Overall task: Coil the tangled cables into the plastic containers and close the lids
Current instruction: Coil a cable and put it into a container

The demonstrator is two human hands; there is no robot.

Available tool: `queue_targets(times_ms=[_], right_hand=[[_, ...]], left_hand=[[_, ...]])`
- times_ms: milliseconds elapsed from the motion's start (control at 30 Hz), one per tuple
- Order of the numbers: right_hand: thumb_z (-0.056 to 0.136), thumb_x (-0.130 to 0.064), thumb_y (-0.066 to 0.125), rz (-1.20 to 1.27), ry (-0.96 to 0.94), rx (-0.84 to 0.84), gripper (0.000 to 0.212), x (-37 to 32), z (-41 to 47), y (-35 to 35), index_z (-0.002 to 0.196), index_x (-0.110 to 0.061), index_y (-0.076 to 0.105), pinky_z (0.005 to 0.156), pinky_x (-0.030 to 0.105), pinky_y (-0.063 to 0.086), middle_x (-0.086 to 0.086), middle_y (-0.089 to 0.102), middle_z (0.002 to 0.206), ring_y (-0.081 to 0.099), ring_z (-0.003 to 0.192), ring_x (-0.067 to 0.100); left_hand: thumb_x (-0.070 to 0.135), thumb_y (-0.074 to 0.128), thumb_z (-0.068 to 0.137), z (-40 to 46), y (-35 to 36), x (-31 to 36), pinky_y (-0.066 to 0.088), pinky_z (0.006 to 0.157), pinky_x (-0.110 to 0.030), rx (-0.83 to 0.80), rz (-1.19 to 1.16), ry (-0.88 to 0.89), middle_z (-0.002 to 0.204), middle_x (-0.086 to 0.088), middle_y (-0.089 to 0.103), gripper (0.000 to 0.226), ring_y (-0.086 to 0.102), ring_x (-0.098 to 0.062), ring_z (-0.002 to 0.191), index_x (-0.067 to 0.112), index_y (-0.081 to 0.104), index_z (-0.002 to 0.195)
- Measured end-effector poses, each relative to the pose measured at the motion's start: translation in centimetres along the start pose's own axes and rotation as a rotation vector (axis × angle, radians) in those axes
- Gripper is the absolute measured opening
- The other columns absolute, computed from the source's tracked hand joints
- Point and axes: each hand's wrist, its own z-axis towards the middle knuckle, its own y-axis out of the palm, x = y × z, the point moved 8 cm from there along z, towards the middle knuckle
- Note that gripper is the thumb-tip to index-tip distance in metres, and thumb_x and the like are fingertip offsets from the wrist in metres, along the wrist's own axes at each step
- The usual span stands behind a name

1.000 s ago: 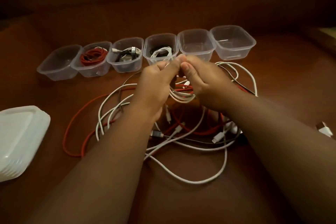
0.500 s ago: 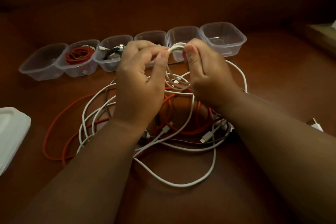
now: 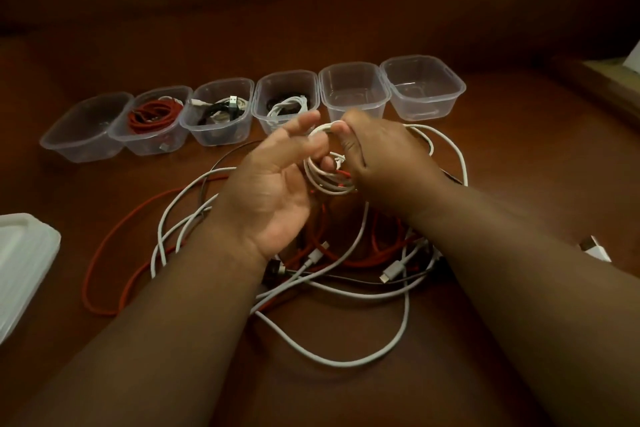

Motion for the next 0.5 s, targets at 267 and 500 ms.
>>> queue_targets(times_ms=[267, 500], right_hand=[[0.106, -0.031, 0.036, 0.018, 0.013, 0.054, 0.017, 0.0, -0.1, -0.6, 0.093, -0.023, 0.045, 0.051, 0.015, 0.033, -0.015, 0.045, 0.068, 0.047, 0.060, 0.005], [0.106, -0.030, 0.036, 0.012, 0.007, 0.070, 0.017, -0.1, -0.2, -0.6, 0.094, -0.022, 0.044, 0.050, 0.014, 0.031, -0.015, 0.043, 0.068, 0.044, 0.057, 0.005]], left_hand=[[0.002, 0.064, 0.092, -0.8, 0.0, 2.7, 0.059, 0.087, -0.042, 0.189, 0.888, 0.433, 0.105, 0.000, 0.073, 0.036, 0.070, -0.015, 0.099, 0.029, 0.063, 0.114], [0.009, 0.071, 0.088, -0.5, -0.8, 2.8, 0.060, 0.081, -0.042, 0.267, 0.919, 0.414, 0.099, 0.003, 0.069, 0.030, 0.069, -0.014, 0.094, 0.030, 0.068, 0.109]])
